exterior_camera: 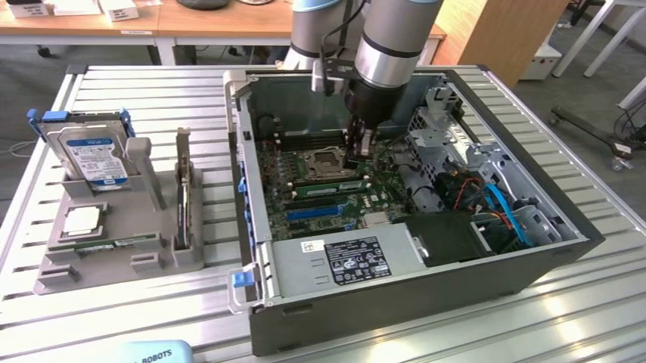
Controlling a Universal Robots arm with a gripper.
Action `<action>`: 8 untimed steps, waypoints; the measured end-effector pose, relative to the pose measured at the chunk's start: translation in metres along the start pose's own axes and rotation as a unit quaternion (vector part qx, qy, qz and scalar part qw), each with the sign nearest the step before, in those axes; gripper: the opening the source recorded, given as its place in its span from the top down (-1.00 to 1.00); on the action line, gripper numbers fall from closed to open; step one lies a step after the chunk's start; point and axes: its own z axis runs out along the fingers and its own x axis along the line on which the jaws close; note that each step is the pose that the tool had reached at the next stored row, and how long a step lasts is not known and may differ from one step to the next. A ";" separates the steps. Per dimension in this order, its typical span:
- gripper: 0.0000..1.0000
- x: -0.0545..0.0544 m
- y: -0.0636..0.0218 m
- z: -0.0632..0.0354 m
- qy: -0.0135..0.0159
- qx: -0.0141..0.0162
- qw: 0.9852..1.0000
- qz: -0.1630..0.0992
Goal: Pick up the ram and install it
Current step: 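Press down the ram until it locks into place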
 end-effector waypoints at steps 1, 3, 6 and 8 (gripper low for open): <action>0.80 0.000 0.0000 0.0000 0.000 0.000 1.000 0.004; 0.80 0.000 0.0000 0.0000 0.000 0.000 1.000 0.012; 0.80 0.000 0.0000 0.0000 -0.001 0.000 1.000 0.023; 0.80 0.000 0.0000 0.0000 -0.001 0.001 1.000 0.031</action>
